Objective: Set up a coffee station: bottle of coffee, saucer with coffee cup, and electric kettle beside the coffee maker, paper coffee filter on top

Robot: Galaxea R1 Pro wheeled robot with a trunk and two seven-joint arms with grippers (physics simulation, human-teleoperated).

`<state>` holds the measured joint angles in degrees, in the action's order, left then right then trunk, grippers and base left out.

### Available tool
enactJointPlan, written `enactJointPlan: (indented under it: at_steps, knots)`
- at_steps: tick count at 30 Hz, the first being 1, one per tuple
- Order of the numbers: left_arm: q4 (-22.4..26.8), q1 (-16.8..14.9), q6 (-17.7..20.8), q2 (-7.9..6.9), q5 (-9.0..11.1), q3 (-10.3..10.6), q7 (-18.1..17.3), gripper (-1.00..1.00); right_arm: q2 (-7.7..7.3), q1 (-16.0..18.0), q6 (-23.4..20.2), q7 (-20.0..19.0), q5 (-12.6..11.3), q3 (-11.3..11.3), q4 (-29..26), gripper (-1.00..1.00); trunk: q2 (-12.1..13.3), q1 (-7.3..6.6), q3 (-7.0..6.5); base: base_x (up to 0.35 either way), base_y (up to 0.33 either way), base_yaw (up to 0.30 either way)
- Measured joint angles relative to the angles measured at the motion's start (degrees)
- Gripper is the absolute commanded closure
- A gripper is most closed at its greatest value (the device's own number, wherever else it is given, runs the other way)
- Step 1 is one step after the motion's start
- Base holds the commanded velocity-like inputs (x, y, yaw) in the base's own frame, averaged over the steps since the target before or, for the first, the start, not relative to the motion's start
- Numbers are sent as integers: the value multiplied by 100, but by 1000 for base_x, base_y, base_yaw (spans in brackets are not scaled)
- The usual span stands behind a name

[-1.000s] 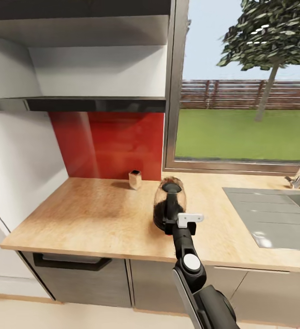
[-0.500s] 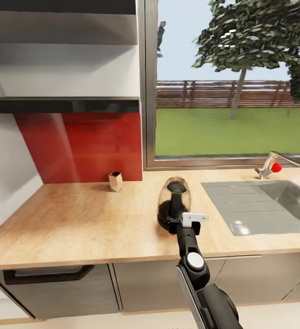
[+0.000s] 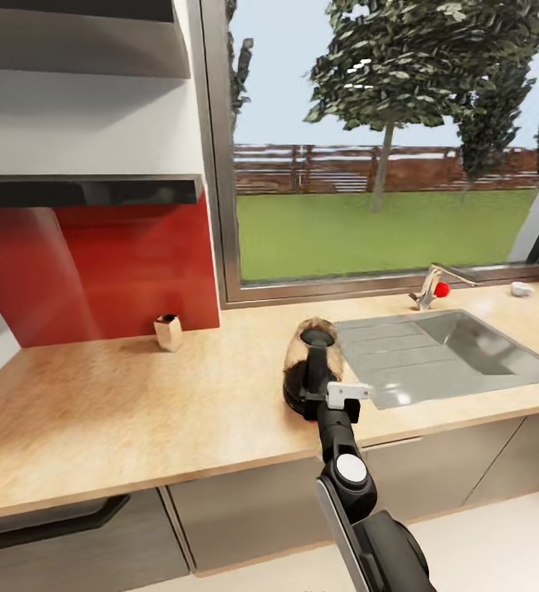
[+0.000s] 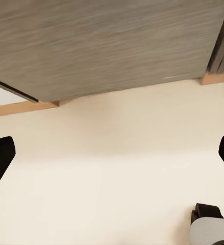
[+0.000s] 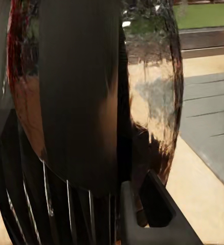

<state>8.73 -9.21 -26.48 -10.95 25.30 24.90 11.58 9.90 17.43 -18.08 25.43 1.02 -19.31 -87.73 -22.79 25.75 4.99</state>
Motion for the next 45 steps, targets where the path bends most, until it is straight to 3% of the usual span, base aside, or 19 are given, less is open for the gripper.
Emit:
enactJointPlan:
  at_steps: [20, 45]
  knots:
    - [0, 0, 5, 0, -1, 0, 0, -100, 4, -1, 0, -1, 0, 1, 0, 100, 0, -1, 0, 6, -263, -280]
    - [0, 2, 3, 0, 0, 0, 0, -100, 3, 0, -1, 0, 1, 0, 0, 100, 0, 0, 0, 108, -267, -280]
